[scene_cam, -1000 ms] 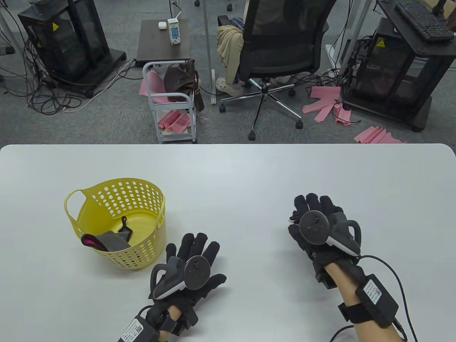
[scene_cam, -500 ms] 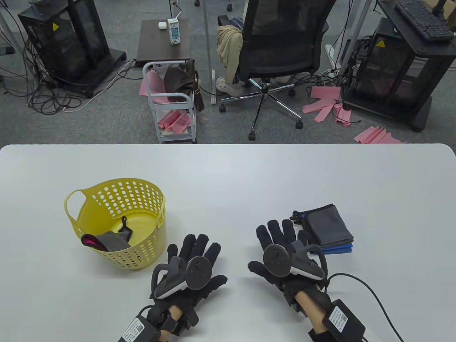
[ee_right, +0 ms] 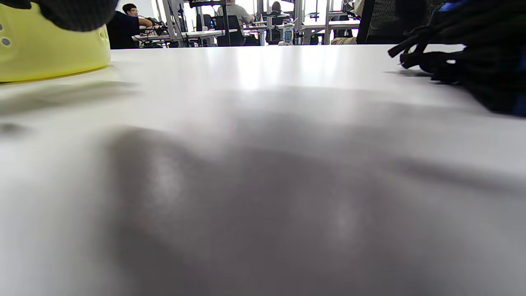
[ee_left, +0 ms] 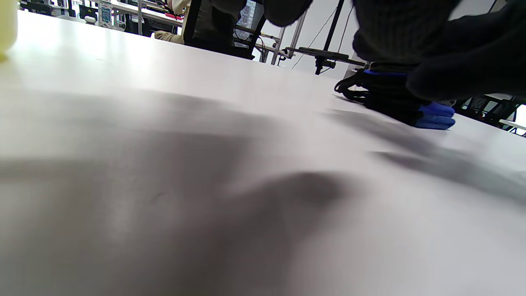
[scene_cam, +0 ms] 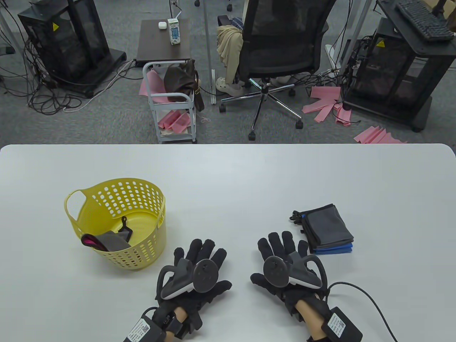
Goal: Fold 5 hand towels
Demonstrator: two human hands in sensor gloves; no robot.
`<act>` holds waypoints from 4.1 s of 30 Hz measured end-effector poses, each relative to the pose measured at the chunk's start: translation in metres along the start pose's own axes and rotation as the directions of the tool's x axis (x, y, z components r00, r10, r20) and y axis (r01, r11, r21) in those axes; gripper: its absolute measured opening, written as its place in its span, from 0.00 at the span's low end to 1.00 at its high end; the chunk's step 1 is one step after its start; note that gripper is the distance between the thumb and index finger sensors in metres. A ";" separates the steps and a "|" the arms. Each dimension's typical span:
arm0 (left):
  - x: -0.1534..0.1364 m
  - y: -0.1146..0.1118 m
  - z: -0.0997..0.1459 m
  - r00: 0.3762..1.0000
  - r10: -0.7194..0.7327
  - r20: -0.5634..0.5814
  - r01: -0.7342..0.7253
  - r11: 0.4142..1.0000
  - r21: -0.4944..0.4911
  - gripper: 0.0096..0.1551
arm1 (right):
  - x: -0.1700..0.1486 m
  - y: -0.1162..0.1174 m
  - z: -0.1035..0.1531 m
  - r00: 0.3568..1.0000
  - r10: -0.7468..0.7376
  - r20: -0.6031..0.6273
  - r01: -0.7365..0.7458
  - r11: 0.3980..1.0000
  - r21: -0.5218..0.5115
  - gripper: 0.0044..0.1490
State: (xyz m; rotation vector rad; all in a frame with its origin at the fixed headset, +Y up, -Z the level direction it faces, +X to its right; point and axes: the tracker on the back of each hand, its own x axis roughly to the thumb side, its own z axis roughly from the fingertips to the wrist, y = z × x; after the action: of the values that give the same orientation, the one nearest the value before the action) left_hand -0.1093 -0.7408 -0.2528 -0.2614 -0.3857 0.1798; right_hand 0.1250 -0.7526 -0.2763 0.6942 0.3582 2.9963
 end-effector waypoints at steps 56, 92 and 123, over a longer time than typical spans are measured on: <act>-0.152 0.195 0.058 0.645 -0.364 -0.672 0.336 0.925 -0.178 0.22 | -0.009 -0.008 0.006 0.998 -0.060 -0.027 0.059 0.997 -0.049 0.57; 0.049 0.191 0.048 0.997 0.079 -0.006 -0.065 0.859 0.508 0.21 | -0.020 -0.028 0.021 0.848 -0.472 0.242 0.528 0.794 -0.302 0.47; 0.049 0.128 -0.016 0.976 0.214 0.028 -0.208 0.893 0.399 0.21 | -0.027 -0.013 0.003 0.799 -0.554 0.234 0.590 0.798 -0.125 0.22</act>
State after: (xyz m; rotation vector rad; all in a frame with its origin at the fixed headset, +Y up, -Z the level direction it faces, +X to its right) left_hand -0.0741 -0.6119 -0.2863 0.1021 -0.2951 0.4652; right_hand 0.1505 -0.7420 -0.2888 0.6859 0.2126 2.3245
